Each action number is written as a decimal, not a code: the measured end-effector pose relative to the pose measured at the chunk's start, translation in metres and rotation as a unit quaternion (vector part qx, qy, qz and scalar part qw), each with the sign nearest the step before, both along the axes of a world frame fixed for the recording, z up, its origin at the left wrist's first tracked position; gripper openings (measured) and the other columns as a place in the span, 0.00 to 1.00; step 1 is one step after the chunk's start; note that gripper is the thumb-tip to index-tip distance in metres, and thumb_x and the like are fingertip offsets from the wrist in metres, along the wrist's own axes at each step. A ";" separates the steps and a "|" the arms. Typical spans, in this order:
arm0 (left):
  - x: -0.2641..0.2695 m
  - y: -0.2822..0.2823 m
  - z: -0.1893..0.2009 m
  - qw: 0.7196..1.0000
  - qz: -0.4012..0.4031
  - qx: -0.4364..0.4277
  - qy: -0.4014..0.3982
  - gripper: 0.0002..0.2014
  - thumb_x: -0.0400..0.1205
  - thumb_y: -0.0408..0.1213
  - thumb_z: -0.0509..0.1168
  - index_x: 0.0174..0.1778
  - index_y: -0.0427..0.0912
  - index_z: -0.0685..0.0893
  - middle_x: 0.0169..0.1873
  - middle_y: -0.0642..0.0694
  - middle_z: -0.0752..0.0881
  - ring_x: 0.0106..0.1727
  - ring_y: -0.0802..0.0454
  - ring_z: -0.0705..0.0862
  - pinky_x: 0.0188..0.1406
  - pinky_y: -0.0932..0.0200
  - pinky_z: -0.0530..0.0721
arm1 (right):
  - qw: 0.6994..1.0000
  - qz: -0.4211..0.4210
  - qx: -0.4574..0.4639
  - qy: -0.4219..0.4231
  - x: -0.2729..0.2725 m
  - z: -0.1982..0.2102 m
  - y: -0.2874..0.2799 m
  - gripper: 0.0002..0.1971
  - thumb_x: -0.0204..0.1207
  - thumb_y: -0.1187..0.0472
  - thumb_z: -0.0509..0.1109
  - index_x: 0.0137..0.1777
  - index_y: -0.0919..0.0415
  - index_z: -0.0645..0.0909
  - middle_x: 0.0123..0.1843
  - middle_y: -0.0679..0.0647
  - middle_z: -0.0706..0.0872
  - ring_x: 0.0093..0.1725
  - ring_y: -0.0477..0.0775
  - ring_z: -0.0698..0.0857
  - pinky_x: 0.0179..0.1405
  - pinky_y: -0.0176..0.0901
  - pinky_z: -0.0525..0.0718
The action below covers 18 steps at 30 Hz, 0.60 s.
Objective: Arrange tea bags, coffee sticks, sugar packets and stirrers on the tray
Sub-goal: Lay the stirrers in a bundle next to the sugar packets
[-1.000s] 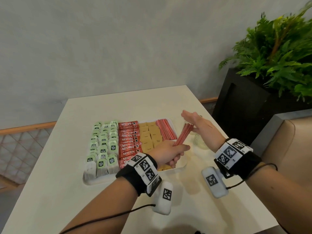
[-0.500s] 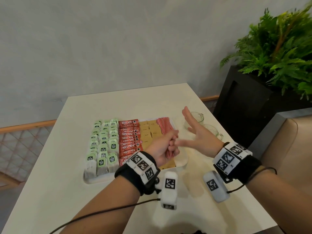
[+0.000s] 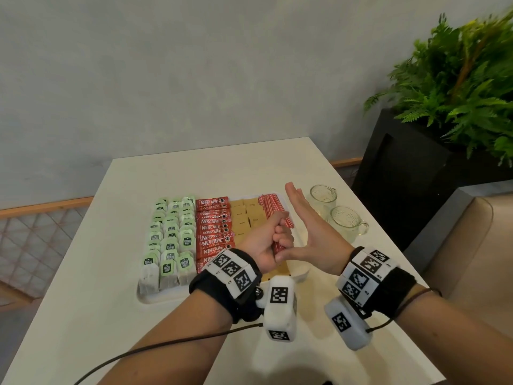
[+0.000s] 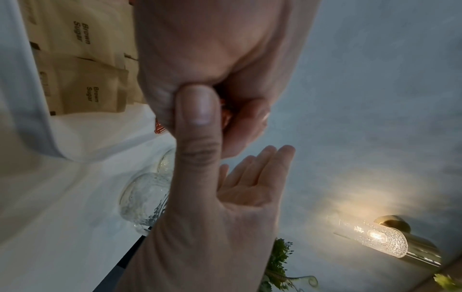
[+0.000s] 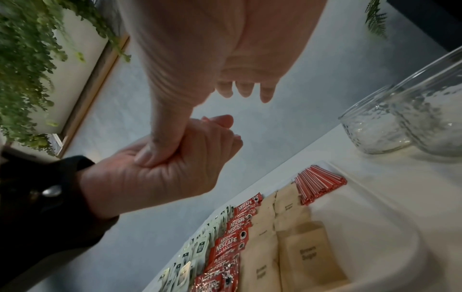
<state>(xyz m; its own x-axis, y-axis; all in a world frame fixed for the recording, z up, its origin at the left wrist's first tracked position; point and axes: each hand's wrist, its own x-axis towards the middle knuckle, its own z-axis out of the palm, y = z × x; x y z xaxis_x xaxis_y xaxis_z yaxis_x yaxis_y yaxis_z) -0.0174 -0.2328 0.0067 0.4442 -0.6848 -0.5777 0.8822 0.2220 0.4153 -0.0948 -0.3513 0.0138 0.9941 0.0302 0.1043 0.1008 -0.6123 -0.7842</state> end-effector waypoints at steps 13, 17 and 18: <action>-0.011 0.008 -0.002 0.966 -0.223 0.045 -0.120 0.21 0.85 0.37 0.60 0.26 0.49 0.65 0.14 0.56 0.61 0.11 0.61 0.58 0.10 0.69 0.51 | 0.992 -0.064 0.106 0.024 0.009 0.013 -0.022 0.35 0.71 0.39 0.65 0.78 0.52 0.70 0.77 0.45 0.73 0.75 0.37 0.71 0.77 0.36 0.67; -0.010 0.012 -0.005 0.955 -0.250 0.058 -0.150 0.22 0.85 0.37 0.61 0.23 0.50 0.67 0.14 0.56 0.62 0.12 0.61 0.58 0.11 0.69 0.52 | 0.991 -0.068 0.109 0.049 0.020 0.021 -0.033 0.28 0.74 0.38 0.62 0.71 0.51 0.78 0.67 0.42 0.83 0.65 0.33 0.79 0.61 0.23 0.74; -0.010 0.012 -0.006 0.955 -0.249 0.058 -0.154 0.22 0.85 0.37 0.61 0.23 0.50 0.67 0.14 0.56 0.62 0.12 0.62 0.58 0.11 0.69 0.52 | 0.989 -0.072 0.113 0.069 0.025 0.022 -0.034 0.27 0.76 0.37 0.61 0.72 0.45 0.78 0.67 0.37 0.82 0.69 0.33 0.76 0.63 0.27 0.73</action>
